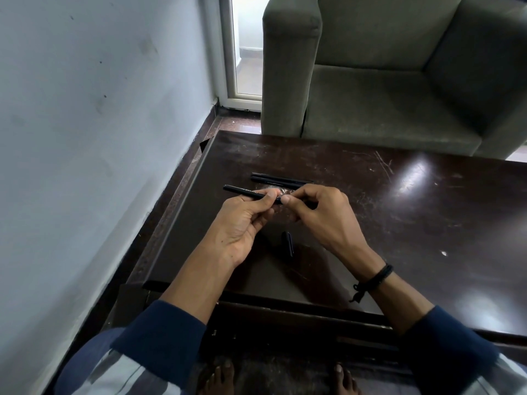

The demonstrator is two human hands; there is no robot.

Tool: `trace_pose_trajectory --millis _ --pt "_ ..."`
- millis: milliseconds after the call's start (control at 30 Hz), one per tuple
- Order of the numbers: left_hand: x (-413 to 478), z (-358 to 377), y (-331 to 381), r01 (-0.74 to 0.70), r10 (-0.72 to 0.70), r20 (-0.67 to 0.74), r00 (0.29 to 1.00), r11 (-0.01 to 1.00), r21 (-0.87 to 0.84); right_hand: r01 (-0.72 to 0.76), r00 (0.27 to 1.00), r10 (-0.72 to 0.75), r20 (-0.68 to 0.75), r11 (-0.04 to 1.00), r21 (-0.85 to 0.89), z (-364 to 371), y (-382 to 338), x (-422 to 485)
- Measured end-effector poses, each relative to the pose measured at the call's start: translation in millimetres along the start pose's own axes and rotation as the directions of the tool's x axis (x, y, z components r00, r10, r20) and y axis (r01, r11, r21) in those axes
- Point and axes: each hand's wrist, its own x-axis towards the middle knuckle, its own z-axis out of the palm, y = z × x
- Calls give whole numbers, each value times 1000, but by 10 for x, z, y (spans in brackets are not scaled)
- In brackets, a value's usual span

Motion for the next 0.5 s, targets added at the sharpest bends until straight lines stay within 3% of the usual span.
trace_pose_trajectory --millis 333,500 --pt "-15 7 15 -6 6 -17 1000 1000 -3 19 1000 -18 21 998 -58 11 8 -12" --pt "-7 -14 31 -12 12 -29 1000 1000 -23 37 999 -37 4 999 -3 13 13 -6"
